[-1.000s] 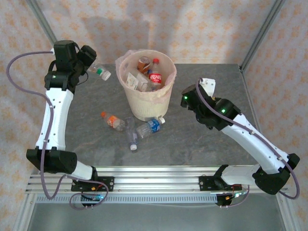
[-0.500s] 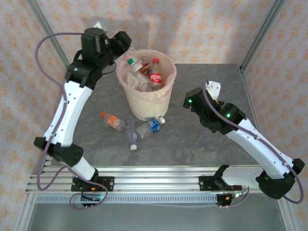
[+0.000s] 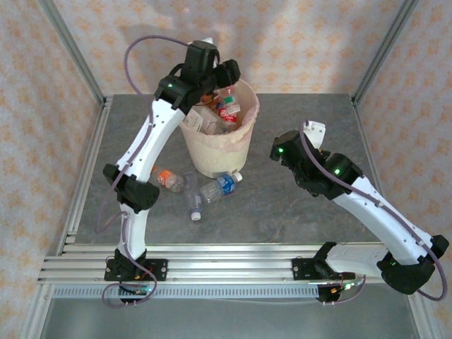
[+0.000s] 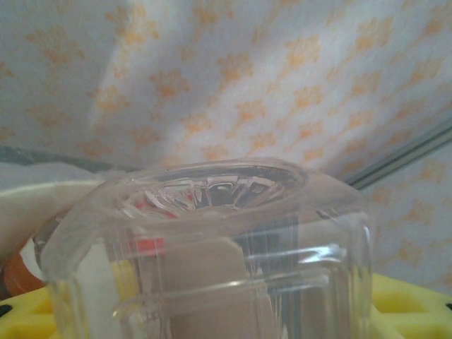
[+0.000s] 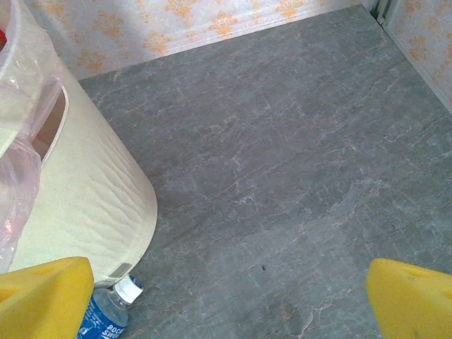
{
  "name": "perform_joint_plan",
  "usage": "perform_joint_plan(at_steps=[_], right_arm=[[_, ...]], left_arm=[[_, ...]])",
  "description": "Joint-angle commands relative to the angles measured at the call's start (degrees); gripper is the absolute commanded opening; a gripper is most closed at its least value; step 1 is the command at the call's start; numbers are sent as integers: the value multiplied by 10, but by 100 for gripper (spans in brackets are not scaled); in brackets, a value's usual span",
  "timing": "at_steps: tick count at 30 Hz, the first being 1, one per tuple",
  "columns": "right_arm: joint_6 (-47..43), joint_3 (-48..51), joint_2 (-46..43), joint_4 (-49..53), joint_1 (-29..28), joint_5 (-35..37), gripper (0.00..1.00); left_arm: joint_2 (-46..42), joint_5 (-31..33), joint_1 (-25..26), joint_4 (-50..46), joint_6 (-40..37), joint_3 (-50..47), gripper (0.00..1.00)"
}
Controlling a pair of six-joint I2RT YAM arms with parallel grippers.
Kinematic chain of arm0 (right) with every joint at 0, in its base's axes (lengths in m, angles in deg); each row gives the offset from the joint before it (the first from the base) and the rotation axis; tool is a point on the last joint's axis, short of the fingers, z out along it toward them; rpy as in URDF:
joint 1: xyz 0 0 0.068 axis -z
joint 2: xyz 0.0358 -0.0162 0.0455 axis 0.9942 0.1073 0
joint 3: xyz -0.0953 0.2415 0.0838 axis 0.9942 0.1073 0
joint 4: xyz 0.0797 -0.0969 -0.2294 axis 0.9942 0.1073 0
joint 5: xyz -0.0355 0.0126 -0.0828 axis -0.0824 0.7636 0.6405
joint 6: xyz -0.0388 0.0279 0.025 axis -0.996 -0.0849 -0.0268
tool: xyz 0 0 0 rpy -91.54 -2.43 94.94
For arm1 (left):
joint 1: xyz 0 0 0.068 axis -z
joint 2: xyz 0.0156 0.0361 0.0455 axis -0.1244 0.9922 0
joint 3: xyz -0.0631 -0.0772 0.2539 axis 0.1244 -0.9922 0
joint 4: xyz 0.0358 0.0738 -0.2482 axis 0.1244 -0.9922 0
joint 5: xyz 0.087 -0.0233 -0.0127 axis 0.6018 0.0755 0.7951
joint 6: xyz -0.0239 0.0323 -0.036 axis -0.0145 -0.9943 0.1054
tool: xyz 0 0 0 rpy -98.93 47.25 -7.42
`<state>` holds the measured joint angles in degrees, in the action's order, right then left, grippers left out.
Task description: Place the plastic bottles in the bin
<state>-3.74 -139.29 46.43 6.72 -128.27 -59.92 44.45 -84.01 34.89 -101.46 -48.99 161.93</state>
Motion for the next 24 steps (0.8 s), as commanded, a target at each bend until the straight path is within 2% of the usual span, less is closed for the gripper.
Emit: perform_joint_plan(at_steps=[1,8,16,21,23,24], right_arm=[[10,5,-12,0,2,2,99],[10,6,-11,0,2,1,99],[7,-2,-5,-1,2,1,99],[9,-3,-1,0,2,-2,99],[10,-4,0,1,2,-3,99],[10,-4,0,1,2,-4,99]], left_arm=[[2,11,11,-32,-65,26,66],[18,5,12,-67,-90,27,66],[27,-39,15,-121,-111,27,70],[31,-71,15,-141,-114,28,80],[29,-63,16,-147,-112,28,91],[26,-61,16,-149,-111,27,93]])
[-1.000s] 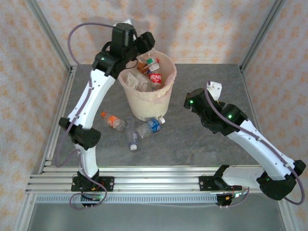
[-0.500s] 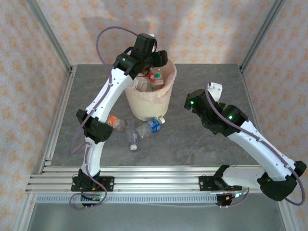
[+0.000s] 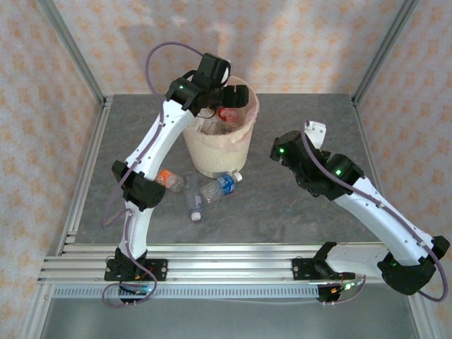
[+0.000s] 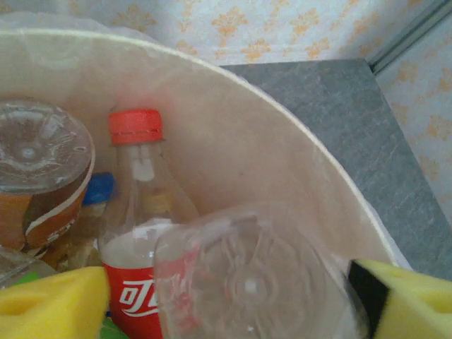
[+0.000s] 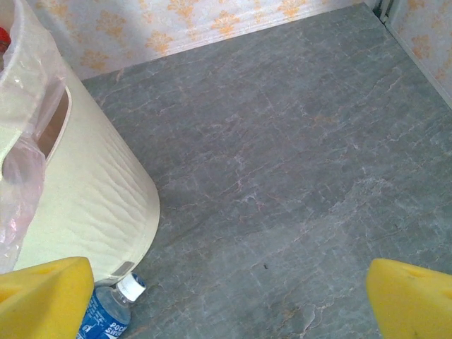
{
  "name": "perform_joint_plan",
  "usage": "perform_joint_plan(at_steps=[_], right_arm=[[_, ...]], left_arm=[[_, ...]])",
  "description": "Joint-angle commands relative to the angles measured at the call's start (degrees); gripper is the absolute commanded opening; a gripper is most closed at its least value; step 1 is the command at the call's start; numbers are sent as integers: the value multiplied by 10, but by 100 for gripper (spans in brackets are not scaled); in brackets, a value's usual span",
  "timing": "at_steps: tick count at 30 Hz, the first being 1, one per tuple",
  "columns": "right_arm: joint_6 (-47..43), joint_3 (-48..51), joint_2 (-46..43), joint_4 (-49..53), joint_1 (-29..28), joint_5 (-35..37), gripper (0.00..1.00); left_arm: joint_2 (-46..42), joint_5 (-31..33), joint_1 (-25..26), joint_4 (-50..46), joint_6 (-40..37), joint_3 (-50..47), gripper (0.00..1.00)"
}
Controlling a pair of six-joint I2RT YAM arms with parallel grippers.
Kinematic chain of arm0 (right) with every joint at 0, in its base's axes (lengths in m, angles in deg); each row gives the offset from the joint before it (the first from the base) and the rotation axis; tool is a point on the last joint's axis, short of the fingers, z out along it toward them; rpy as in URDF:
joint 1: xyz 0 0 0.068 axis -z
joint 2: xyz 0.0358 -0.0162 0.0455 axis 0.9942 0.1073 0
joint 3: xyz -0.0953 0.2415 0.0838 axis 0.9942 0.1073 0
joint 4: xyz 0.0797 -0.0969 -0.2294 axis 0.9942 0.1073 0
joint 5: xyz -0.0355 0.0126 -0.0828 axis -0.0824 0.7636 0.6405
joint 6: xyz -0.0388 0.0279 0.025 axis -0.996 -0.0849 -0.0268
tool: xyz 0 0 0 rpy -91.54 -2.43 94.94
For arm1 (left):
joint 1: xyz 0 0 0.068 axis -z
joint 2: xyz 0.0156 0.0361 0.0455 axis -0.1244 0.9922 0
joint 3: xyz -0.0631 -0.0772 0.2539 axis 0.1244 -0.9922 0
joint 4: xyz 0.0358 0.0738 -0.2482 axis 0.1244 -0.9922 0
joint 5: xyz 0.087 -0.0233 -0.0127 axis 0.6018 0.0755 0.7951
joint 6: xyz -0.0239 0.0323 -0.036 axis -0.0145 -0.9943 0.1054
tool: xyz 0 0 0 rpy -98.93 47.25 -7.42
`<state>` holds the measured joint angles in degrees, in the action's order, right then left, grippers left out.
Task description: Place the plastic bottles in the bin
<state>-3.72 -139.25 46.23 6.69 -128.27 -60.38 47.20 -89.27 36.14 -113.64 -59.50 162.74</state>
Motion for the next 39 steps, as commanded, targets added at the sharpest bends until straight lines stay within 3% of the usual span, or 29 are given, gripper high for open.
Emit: perform_joint_plan(at_steps=[1,5,13,20,29,39], right_arm=[[10,-6,2,1,3,0,99],[10,-7,3,0,3,0,99],[7,-8,13,-1,2,-6,99],[5,-8,14,2,2,-2,99],[7,-3,13,-1,3,-2,99],[-8,4,13,-8,2,-34,99]], left_arm=[[-5,-7,3,-27,-7,19,94],[-22,0,4,-18,-6,14,91],[-45,12,4,16,4,-1,74],[-83,-14,19,30,5,-42,76],[-190,-30,33,66,4,-198,83],[-315,39,34,133,28,-321,83]])
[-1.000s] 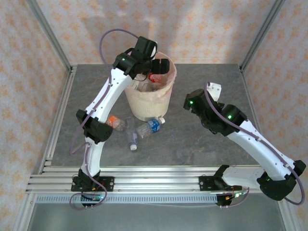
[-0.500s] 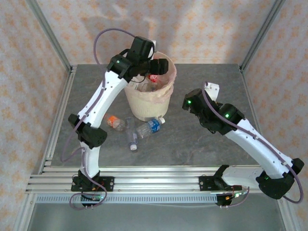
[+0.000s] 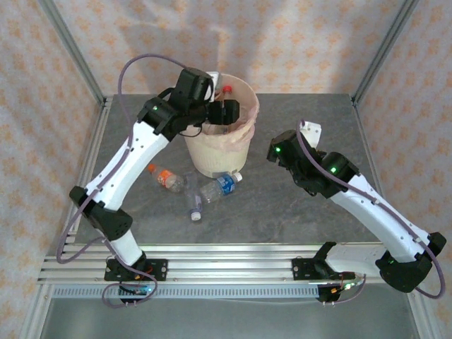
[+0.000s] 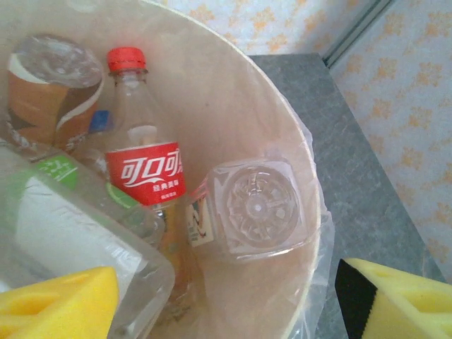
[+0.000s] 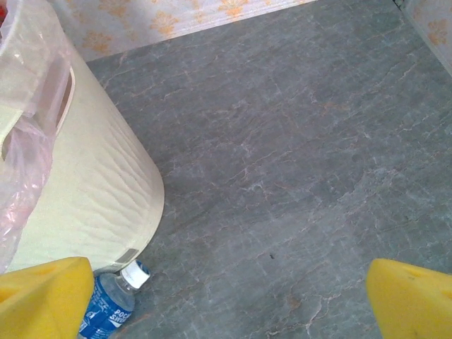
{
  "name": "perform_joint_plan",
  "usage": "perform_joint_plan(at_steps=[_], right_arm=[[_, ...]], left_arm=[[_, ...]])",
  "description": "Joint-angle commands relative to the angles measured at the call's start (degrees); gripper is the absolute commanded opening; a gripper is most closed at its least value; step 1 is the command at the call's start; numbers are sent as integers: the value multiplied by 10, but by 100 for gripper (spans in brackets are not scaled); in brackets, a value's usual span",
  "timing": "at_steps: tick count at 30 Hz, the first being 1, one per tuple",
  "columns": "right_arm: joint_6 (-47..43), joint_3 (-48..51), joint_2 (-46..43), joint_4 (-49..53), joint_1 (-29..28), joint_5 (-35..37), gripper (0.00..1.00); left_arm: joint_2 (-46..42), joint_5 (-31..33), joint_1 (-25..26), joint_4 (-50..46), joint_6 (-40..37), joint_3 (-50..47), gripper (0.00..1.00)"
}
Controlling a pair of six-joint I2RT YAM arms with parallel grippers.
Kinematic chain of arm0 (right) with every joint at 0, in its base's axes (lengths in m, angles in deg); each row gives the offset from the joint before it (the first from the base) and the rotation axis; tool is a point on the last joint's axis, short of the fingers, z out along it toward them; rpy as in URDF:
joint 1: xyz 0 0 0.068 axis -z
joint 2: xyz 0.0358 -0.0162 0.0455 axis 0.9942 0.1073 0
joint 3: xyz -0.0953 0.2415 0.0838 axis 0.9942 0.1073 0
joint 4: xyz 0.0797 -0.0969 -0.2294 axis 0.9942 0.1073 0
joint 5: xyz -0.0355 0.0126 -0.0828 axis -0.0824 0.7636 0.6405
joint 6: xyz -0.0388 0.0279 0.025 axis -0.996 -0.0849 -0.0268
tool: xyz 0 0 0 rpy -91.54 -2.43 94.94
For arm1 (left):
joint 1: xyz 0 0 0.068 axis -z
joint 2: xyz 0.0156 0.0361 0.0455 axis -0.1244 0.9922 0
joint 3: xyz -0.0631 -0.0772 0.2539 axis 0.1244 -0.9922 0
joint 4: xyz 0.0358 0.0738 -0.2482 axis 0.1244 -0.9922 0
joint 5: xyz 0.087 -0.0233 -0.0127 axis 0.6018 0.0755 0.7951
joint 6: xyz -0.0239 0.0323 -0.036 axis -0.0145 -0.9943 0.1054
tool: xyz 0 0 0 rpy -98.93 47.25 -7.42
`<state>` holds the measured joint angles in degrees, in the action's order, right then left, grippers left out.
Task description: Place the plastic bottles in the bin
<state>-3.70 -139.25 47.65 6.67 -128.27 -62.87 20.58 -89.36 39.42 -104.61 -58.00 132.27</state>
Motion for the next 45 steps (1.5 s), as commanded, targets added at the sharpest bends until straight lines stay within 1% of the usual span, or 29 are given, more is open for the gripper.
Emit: perform_joint_plan(at_steps=[1,3,7,10,13,16,19,22,26,28,33,39,45], right_arm=[[-8,7,-2,-10,1,-12,99],[-2,16,-7,-13,1,-12,99],[24,49,-22,-32,0,-19,99],[55,75,-28,-46,-3,-31,99],[98,110,-28,-68,-25,-39,99],[145,160,-25,-117,-49,-57,99],[195,208,-22,-170,-74,-71,99],[232,251,-18,-227,-104,-70,99],[259,290,2,-307,-132,-76,99],[267,303,20,-350,-141,-90,99],[282,312,101,-446,-154,-140,99],[276,289,167,-494,-168,-152,99],[287,269,220,-507,-168,-152,99]], left_arm=[[-66,56,1,47,17,-28,84],[-103,90,0,61,27,-64,88],[-199,182,1,95,59,-164,100],[-266,249,0,103,89,-237,100],[-336,322,-3,99,134,-314,100],[-393,383,-8,89,175,-386,100],[-435,423,-21,69,212,-446,100],[-467,423,-41,53,239,-499,100],[-491,404,-63,41,267,-564,100],[-496,396,-69,35,280,-590,100],[-501,370,-79,38,300,-641,100],[-493,365,-90,49,302,-672,100],[-484,360,-104,60,291,-682,100]])
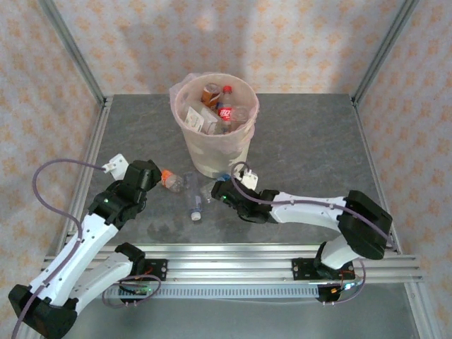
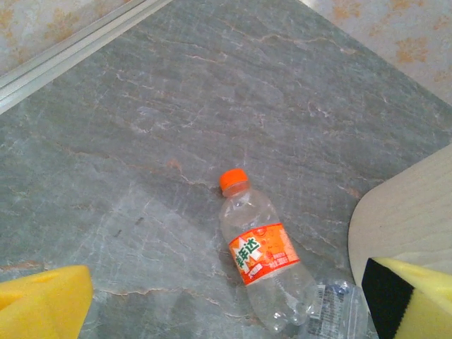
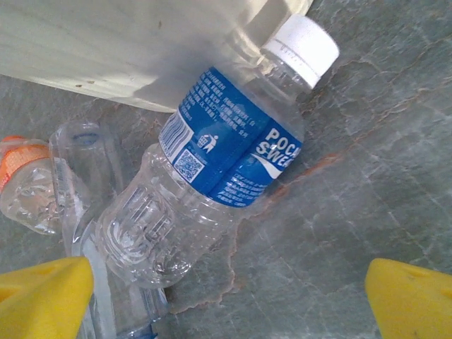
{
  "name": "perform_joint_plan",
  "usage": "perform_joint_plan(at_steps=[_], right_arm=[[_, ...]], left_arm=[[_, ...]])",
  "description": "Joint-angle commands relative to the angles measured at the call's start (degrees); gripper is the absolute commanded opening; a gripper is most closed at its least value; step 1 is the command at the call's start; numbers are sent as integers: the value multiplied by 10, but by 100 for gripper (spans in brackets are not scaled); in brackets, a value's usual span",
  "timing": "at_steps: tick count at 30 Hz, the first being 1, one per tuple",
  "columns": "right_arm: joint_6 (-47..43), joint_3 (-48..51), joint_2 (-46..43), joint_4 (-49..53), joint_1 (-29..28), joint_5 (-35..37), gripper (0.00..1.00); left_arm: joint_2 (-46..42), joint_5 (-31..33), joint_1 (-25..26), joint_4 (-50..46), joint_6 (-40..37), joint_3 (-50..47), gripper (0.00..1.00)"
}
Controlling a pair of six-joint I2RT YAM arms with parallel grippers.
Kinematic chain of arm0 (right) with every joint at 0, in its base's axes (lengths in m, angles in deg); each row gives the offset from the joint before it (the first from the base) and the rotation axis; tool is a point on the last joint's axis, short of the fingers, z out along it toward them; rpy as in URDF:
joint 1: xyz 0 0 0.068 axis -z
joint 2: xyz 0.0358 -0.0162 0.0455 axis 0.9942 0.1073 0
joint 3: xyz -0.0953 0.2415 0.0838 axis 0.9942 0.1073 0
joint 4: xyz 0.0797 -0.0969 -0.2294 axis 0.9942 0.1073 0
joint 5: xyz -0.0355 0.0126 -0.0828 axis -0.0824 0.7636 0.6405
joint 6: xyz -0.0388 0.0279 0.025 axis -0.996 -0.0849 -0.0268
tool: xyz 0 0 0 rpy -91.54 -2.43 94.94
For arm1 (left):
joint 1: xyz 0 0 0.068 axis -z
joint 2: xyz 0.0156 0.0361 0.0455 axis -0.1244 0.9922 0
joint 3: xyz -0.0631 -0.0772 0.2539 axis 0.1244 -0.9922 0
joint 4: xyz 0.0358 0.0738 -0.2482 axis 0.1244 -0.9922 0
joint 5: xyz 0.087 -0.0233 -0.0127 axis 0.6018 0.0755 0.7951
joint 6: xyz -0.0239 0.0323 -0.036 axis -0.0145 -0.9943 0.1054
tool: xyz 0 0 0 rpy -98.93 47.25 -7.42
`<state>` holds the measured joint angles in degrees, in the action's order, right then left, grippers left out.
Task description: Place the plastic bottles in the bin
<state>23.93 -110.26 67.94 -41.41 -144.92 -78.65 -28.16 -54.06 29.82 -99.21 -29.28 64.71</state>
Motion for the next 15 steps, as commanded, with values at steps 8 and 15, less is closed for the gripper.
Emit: perform_joint_plan(at_steps=[8,15], right_arm=[[8,-57,62,-19,-1,22,99],[8,-80,105,-13,11,22,99]], left_arm=[[11,-5,-18,17,-4,-17,100],[17,-21,-26,25,-11,-20,100]])
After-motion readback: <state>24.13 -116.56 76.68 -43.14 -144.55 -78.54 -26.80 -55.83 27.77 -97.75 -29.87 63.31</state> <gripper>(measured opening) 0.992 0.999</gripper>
